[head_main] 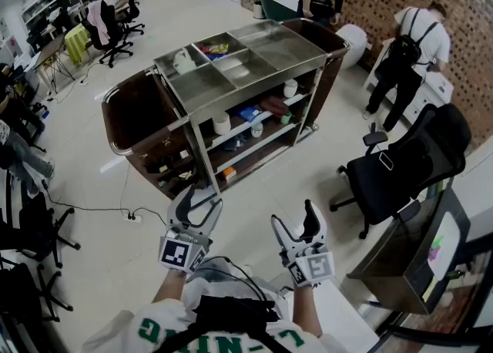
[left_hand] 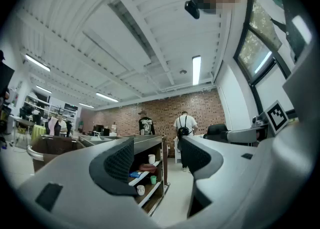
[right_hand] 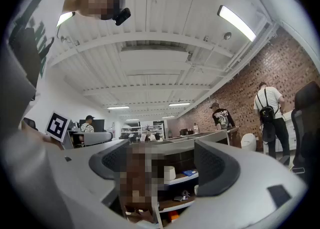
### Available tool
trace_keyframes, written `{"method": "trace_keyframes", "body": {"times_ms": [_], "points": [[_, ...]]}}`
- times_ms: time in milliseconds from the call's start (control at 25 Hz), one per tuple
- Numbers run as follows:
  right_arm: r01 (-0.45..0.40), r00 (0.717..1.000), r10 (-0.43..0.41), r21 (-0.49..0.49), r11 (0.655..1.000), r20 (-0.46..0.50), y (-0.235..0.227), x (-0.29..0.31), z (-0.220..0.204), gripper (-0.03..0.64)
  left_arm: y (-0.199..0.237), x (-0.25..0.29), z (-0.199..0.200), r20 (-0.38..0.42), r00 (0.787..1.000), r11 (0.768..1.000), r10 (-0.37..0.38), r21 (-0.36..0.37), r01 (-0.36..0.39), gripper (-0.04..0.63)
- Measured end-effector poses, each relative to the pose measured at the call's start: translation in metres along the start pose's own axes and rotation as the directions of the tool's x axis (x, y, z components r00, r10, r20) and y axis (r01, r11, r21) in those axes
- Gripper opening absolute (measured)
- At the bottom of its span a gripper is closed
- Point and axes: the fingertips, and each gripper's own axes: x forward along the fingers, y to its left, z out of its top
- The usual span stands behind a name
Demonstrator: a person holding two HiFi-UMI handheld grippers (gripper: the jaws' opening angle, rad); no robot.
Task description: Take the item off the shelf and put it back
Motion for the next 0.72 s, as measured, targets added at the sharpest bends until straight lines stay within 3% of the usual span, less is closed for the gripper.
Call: {"method": "trace_keyframes", "body": {"times_ms": [400,720], "points": [[-0.022,0.999,0.023,0.025,0.999,-0.037,-0.044,0.009,-0.006,0.413,-0.018,0.052,-0.002,0.012,1.0,1.0,-0.002,-0.014,0.003,0.288],[0.004,0.998,-0.003,0.018,1.0,-0.062,-0.111,0.047,-0.023,0.407,-0.025,0.137,-0.036,0.006,0.999,0.999,-0.039,-0.029,0.039,0.288]]}}
